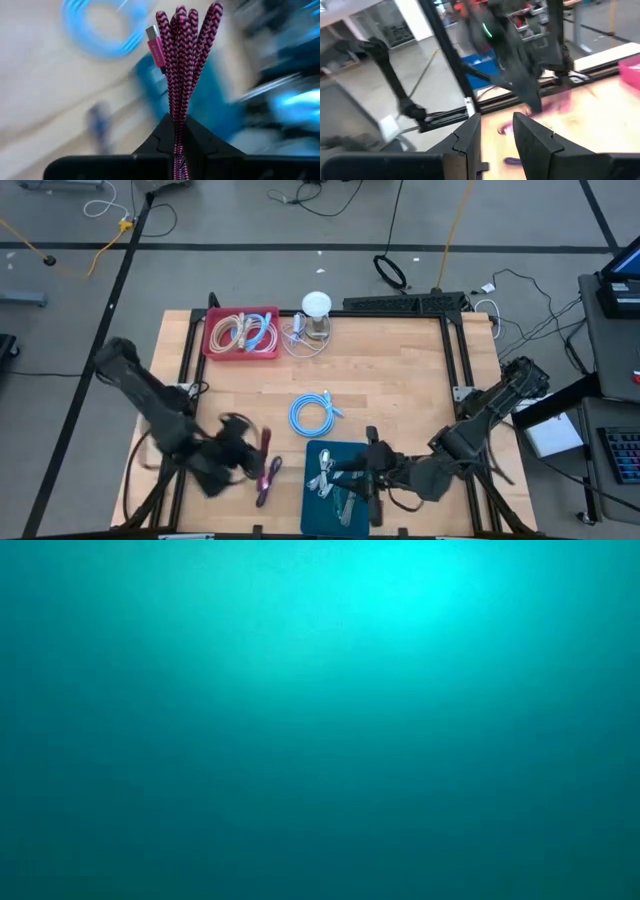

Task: Pick & Place USB Port
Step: Put the red USB cable into the blue bin

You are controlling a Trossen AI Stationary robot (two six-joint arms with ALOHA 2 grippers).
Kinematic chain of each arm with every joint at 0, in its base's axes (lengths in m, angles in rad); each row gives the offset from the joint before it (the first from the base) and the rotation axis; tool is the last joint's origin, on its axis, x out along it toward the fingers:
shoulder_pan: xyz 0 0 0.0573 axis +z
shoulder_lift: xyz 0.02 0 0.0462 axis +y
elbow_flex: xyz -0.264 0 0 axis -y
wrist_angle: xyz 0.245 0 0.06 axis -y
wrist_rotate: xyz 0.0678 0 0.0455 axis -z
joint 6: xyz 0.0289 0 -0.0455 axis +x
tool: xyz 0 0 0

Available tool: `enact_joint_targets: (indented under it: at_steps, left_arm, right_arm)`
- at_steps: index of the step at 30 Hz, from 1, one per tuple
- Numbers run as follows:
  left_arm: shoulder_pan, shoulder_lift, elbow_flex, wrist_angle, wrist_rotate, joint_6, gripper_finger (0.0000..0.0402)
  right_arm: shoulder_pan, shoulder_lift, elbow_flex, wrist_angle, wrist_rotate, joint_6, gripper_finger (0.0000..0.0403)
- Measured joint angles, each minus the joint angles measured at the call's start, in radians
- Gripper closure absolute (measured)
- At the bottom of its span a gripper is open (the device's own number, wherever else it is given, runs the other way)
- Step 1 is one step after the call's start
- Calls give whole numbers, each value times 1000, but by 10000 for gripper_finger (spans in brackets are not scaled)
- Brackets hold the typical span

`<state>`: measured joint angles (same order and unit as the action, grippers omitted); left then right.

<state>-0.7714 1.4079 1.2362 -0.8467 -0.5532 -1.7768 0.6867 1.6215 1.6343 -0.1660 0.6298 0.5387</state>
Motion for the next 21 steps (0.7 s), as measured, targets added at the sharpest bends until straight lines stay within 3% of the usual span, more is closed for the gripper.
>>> enact_joint_targets:
  at_steps: [2,4,9,13,16,21]
  left_arm:
    - [-26,-63,0,90,-175,67,389]
    - [-30,-99,1,214,-255,185,389]
    - [-10,-93,1,547,-246,495,389]
    - [-1,-59,1,669,-231,579,389]
    - [4,-46,1,670,-226,573,390]
    - [34,-35,0,697,-184,603,390]
  right_arm:
    - [-20,0,-58,69,2,37,293]
    - [-52,0,-137,207,-11,128,293]
    - [-143,6,-389,819,-188,209,293]
    - [-210,13,-531,1160,-258,272,285]
    - [-244,14,-573,1252,-292,324,267]
    - [-261,14,-557,1208,-348,356,227]
